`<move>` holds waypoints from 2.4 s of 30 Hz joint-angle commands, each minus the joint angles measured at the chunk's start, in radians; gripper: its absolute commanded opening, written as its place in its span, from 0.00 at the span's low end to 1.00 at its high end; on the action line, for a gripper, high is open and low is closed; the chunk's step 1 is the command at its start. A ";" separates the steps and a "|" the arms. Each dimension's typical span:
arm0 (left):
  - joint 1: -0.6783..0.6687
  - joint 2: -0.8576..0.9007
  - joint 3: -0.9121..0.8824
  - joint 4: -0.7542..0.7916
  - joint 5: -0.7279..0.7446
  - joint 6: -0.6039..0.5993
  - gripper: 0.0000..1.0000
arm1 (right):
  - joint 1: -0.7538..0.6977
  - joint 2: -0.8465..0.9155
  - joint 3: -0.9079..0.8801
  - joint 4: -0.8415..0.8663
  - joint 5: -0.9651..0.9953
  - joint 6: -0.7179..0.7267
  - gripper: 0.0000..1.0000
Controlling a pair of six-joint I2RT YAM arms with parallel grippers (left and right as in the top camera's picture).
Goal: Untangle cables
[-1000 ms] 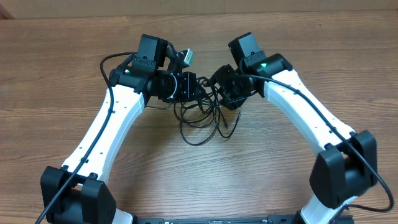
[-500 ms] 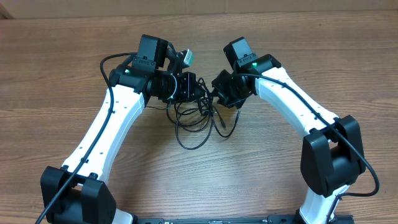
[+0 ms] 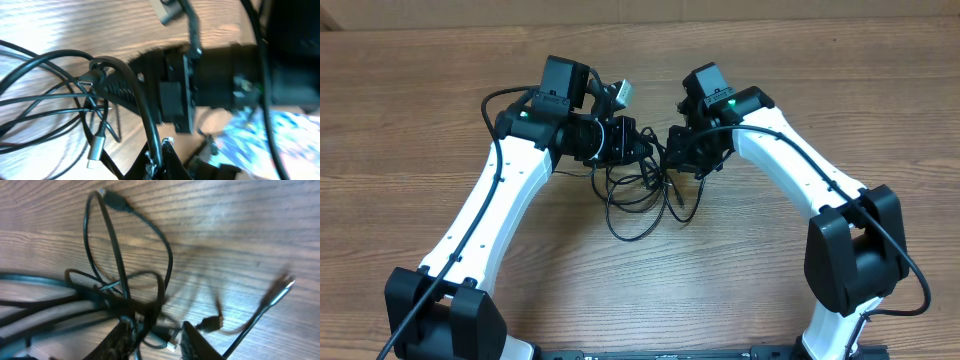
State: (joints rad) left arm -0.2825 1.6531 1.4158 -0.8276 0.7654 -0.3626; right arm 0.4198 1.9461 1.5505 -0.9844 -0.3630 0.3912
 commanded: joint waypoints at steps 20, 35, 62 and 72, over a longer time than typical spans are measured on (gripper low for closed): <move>0.083 0.000 0.008 0.013 0.318 0.053 0.04 | -0.222 -0.106 0.016 0.098 -0.142 -0.256 0.04; -0.029 -0.003 0.055 -0.010 -0.225 0.290 0.04 | -0.374 -0.215 0.016 -0.161 -0.149 -0.262 0.15; -0.138 0.132 0.094 -0.063 -0.458 0.185 0.46 | -0.376 -0.315 0.015 -0.264 0.049 -0.047 0.77; -0.116 0.147 0.144 0.141 -0.290 0.259 0.58 | -0.376 -0.315 0.014 -0.267 0.049 -0.051 0.81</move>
State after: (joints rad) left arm -0.3973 1.7893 1.5265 -0.7174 0.4305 -0.1116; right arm 0.0418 1.6447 1.5505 -1.2530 -0.3248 0.3374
